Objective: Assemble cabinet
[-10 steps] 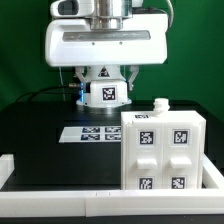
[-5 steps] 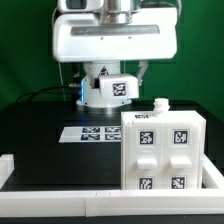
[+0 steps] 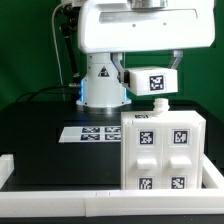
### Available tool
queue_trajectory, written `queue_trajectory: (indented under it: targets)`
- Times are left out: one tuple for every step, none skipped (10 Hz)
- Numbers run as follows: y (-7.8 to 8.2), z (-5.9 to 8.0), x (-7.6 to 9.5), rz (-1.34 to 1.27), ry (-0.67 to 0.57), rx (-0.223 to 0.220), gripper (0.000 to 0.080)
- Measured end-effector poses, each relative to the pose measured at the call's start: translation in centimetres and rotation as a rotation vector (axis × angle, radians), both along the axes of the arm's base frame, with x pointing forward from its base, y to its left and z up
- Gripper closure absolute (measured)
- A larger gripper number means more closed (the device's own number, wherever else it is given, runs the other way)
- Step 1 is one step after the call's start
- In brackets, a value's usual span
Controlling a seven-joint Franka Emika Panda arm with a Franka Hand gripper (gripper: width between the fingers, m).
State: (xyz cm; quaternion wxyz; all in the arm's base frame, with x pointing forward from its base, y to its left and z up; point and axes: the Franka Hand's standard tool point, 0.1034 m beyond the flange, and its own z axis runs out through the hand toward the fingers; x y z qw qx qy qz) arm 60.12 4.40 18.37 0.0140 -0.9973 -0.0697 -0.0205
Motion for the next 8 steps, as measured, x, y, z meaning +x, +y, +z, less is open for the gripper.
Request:
queue_trajectory:
  targets:
    - [-0.1,-0.1,-0.1,-0.003,0.003,0.0,0.0239]
    - [-0.2,-0.2,-0.2,-0.003,0.004,-0.001,0.0239]
    - [-0.2,-0.2,-0.2,-0.003,0.004,-0.001,0.0239]
    - [-0.1,-0.3,-0.2,-0.001,0.008,-0.001,0.0239]
    - [0.3,-0.7,0.1,0.006,0.012,-0.001,0.0239]
    - [0.6,-1.0,0.8,0.011,0.009,-0.001,0.0239]
    - [0.5,-1.2,1.3,0.017,0.007,-0.002,0.0239]
    - [0.5,-1.2,1.4,0.019,0.006,-0.002,0.0238]
